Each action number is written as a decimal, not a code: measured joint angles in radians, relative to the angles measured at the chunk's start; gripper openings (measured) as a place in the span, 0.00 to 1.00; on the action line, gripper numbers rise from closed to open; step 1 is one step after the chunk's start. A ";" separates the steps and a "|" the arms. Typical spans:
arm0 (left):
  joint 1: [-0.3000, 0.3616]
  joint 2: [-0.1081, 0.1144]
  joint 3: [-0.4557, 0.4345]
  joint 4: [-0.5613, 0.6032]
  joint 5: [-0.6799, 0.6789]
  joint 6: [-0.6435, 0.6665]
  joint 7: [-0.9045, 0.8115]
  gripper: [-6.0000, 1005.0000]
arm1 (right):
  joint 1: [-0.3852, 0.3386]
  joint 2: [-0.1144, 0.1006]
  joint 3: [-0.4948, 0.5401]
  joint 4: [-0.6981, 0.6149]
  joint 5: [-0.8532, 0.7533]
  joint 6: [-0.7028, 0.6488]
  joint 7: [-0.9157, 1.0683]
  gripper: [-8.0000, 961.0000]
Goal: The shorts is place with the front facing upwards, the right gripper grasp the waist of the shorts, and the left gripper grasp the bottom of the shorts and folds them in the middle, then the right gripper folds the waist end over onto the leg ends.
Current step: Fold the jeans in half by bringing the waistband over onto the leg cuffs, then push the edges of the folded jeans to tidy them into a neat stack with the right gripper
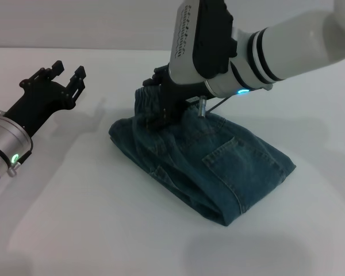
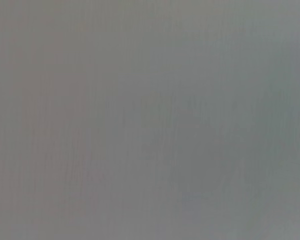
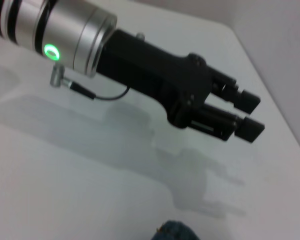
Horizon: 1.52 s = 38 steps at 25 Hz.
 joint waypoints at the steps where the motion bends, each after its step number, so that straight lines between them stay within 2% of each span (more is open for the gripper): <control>1: 0.000 0.000 0.000 0.000 0.000 0.000 0.000 0.50 | -0.008 -0.001 0.000 -0.012 0.007 0.000 0.000 0.79; 5: 0.000 0.002 -0.022 0.004 0.000 -0.001 0.000 0.50 | -0.053 -0.004 0.004 -0.089 0.018 -0.005 0.004 0.79; 13: 0.000 0.012 -0.079 0.019 0.000 -0.002 0.006 0.50 | -0.051 -0.007 0.006 -0.077 0.005 -0.029 0.036 0.79; 17: 0.001 0.012 -0.083 0.024 -0.001 -0.002 0.013 0.50 | -0.082 -0.006 0.009 -0.104 0.016 -0.031 0.036 0.79; 22: 0.003 0.009 -0.083 0.030 -0.001 -0.010 0.013 0.50 | -0.203 -0.007 0.027 -0.231 0.140 -0.081 0.050 0.79; 25: 0.007 0.007 -0.083 0.028 -0.002 -0.020 0.014 0.50 | -0.288 -0.009 0.083 -0.293 0.250 -0.161 0.062 0.79; 27: 0.008 0.006 -0.083 0.029 -0.002 -0.022 0.014 0.50 | -0.312 -0.010 0.129 -0.294 0.291 -0.230 0.096 0.79; 32: 0.005 0.006 -0.083 0.022 -0.002 -0.029 0.015 0.50 | -0.280 -0.023 0.233 -0.185 0.283 -0.424 0.207 0.79; 38: -0.011 0.003 -0.083 0.013 -0.002 -0.042 0.036 0.50 | -0.209 -0.035 0.269 -0.025 0.207 -0.561 0.235 0.79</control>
